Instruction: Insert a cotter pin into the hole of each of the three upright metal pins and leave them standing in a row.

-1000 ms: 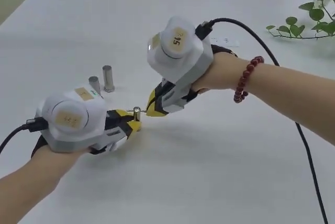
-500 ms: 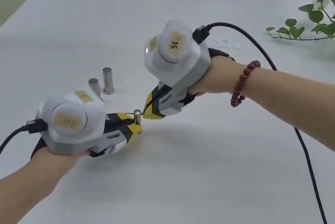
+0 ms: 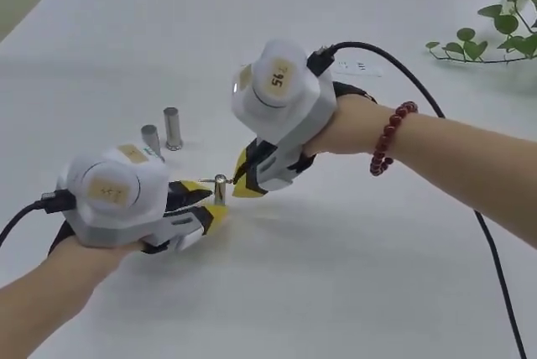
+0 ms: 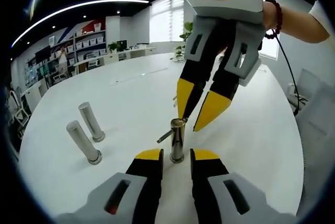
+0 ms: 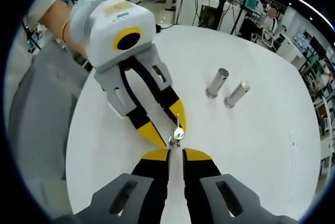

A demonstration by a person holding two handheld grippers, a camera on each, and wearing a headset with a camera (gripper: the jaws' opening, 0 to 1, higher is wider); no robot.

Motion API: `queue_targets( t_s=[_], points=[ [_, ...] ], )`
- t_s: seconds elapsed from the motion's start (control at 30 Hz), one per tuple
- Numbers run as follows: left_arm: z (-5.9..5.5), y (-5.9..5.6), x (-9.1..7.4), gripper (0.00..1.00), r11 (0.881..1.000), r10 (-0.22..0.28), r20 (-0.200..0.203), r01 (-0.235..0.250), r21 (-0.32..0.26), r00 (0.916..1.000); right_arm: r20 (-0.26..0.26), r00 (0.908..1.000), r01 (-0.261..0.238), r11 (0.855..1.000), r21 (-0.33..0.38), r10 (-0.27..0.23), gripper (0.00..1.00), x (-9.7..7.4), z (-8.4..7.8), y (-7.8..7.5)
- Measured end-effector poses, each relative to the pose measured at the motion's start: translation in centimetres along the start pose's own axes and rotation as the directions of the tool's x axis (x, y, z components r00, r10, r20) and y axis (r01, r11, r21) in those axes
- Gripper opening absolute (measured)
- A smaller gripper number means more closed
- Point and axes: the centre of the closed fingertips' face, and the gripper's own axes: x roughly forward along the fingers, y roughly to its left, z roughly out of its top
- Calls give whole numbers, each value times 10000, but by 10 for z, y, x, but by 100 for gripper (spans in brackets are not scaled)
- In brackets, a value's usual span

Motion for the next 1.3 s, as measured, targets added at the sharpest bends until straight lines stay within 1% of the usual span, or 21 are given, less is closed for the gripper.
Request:
queue_targets(
  t_s=[0.13,0.23,0.33,0.47,0.53,0.6,0.63,0.67,0.7,0.73,0.77,0.8,0.87,0.93,0.97,1.03,1.07,1.2,1.3],
  points=[
    [1,0,-5,28,9999,49,32,-49,-140,10000,292,9996,-37,9991,421,24,12,-3,0,-1],
    [4,0,-10,32,9998,43,185,-40,-213,9998,644,9979,29,9959,902,-87,14,-7,2,-4],
    [7,0,-15,36,9995,-10,408,23,-317,9992,1137,9934,-37,9865,1639,-151,17,-13,8,-7],
    [9,-2,-20,46,9996,10,546,5,-265,9985,1625,9862,-65,9741,2259,-311,19,-20,13,-11],
    [10,-2,-23,48,9995,25,618,-6,-306,9981,1902,9810,-110,9669,2548,-389,20,-23,17,-12],
    [11,-4,-26,50,9994,39,720,-15,-343,9974,2175,9748,-139,9589,2833,-501,21,-27,20,-15],
    [12,-4,-27,51,9993,38,788,-8,-377,9969,2477,9662,-84,9510,3090,-720,22,-30,25,-17],
    [14,-5,-28,53,9992,25,861,11,-410,9963,2725,9586,-60,9502,3116,-833,23,-31,30,-19],
    [16,-6,-31,54,9988,24,965,24,-494,9953,2838,9547,-50,9485,3168,-897,24,-32,32,-20],
    [18,-7,-32,54,9986,48,1028,6,-523,9947,2832,9544,-5,9477,3192,-949,24,-33,32,-20],
    [20,-8,-34,55,9984,52,1111,11,-567,9938,2916,9489,205,9458,3240,-1204,24,-33,34,-25],
    [21,-8,-36,55,9980,72,1167,1,-632,9931,3009,9441,328,9468,3201,-1344,24,-34,37,-27],
    [25,-8,-40,57,9970,126,1354,-21,-767,9907,3120,9360,554,9434,3270,-1631,25,-34,40,-33],
    [29,-7,-45,59,9956,212,1536,-69,-929,9879,3349,9241,651,9396,3361,-1839,26,-33,46,-38],
    [30,-7,-47,61,9952,235,1606,-79,-971,9867,3505,9165,627,9345,3503,-1929,27,-31,49,-41],
    [31,-7,-50,63,9946,283,1651,-113,-1028,9859,3730,9046,678,9335,3521,-2064,28,-29,54,-46],
    [32,-7,-52,65,9944,323,1705,-146,-1043,9848,3800,8985,788,9324,3526,-2196,29,-27,57,-49],
    [32,-6,-57,69,9935,484,1758,-292,-1098,9832,3792,8924,982,9254,3660,-2446,31,-18,60,-60],
    [32,-7,-60,72,9941,526,1799,-344,-1031,9823,3925,8823,975,9168,3872,-2596,31,-9,64,-69]
  ],
)
